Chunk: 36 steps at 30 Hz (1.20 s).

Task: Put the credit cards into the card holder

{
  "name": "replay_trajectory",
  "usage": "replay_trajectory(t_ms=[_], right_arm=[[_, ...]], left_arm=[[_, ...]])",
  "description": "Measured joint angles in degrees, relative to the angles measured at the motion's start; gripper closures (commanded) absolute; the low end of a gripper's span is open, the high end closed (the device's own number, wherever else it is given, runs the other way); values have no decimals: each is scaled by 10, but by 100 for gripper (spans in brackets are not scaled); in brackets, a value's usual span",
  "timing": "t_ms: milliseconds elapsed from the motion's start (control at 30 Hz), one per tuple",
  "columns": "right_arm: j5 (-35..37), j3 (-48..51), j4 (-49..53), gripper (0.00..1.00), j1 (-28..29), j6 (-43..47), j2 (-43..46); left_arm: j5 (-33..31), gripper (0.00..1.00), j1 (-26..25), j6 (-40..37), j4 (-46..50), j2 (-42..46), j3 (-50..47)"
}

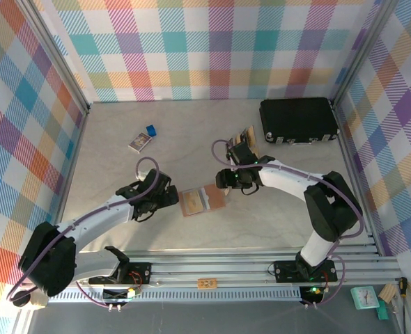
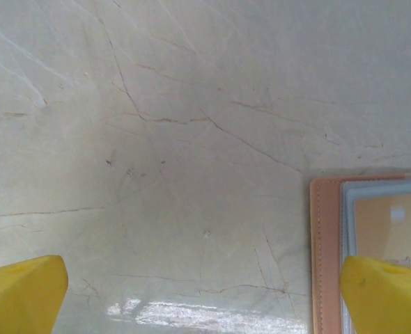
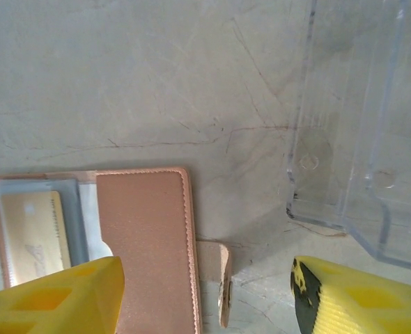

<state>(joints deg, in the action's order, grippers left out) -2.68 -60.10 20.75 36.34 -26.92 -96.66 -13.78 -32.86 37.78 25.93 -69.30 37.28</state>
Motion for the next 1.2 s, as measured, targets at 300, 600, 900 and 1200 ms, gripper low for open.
replay_trajectory(t_ms=[300, 600, 900, 1200], right_arm=[[-12, 4, -8, 88, 0, 5, -29], [-42, 63, -38, 96, 0, -14, -5], [-66, 96, -68, 97, 0, -48, 9], [-75, 97, -84, 98, 1, -65, 9]], left_arm=[[57, 0, 0, -11, -18, -35, 0], [118, 0, -3, -21, -86, -78, 0], [130, 0, -12, -27, -125, -121, 3], [99, 0, -35, -27, -120, -147, 21]])
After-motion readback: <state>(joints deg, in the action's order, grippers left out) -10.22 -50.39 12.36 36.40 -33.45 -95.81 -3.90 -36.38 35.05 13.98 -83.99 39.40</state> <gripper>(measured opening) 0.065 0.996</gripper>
